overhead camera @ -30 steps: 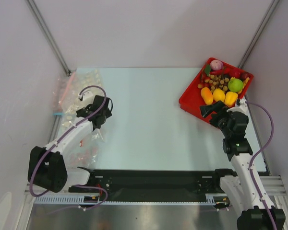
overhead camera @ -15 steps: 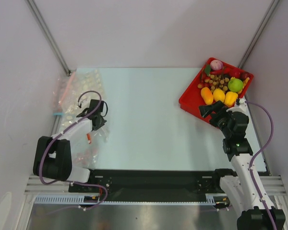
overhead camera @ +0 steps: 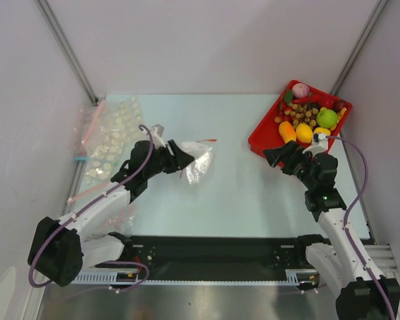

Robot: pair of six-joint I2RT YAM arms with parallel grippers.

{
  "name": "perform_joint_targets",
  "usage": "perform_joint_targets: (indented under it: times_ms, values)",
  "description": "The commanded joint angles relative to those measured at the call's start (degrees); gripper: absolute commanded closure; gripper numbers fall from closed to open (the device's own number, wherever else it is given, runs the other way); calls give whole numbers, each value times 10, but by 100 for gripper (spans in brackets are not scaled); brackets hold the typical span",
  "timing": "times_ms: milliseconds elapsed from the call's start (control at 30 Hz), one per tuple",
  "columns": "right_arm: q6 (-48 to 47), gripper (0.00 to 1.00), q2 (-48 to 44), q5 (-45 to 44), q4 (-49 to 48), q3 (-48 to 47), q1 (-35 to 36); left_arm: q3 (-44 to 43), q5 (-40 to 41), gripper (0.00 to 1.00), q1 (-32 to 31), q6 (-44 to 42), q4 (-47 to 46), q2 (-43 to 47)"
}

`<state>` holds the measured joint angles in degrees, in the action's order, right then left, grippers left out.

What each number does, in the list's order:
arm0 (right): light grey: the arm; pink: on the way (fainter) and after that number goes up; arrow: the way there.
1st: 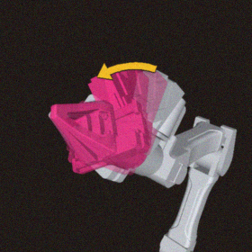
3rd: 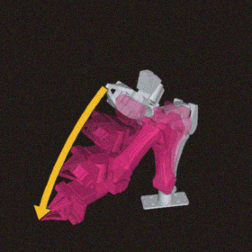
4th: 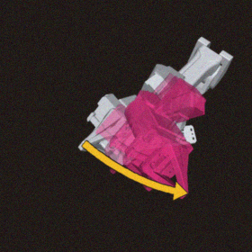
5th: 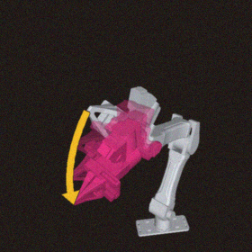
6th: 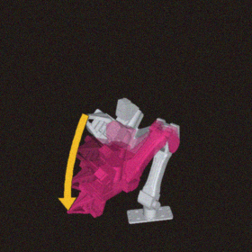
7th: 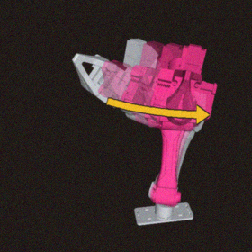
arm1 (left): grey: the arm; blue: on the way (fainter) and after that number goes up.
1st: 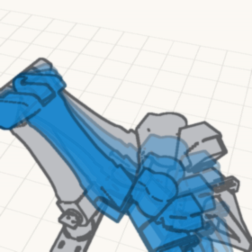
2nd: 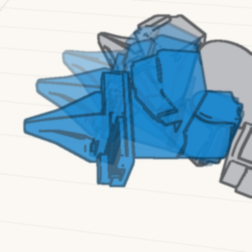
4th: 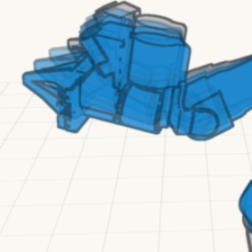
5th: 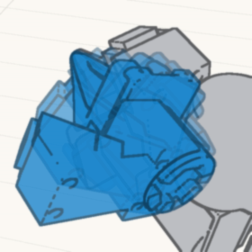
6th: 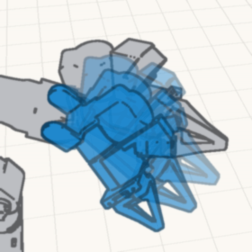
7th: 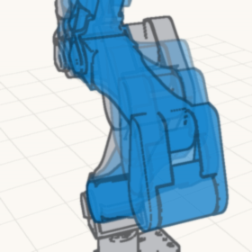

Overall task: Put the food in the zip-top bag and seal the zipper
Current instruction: Place the zipper food storage bag at the center of the board, then pick up the zipper food storage bag at the center of the board.

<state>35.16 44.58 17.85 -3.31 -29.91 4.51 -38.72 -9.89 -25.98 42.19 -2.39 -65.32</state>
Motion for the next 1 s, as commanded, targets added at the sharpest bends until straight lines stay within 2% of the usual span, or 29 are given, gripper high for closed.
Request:
perform_joint_targets:
  times_ms: [0,67,100,133,300,433,633,733,867,900,967]
  values:
    - [-28,0,7,15,-39,-6,23,-5,-149,28,-32,3,-130,-14]
    - [-40,0,18,25,-52,-6,36,0,-169,20,-38,-4,-153,-24]
    - [-47,0,24,25,-56,-8,55,4,-173,2,-39,-15,-159,-35]
    - [-53,0,39,20,-59,-10,69,8,-168,0,-39,-25,-160,-39]
    - [-93,3,103,-12,-42,-48,140,8,-146,0,-39,-81,-125,-32]
    - [-107,7,146,-31,-37,-64,182,8,-44,0,-50,-120,-55,17]
    - [-132,2,179,-55,-10,-88,211,12,28,0,-50,-127,-19,42]
    - [-155,0,184,-81,5,-102,247,10,49,0,-50,-125,-5,46]
    - [-233,0,192,-137,30,-138,326,15,86,0,-50,-111,10,70]
    - [-252,1,197,-176,30,-143,373,18,114,0,-50,-108,15,77]
    - [-307,2,206,-235,53,-161,420,22,141,0,-49,-96,20,91]
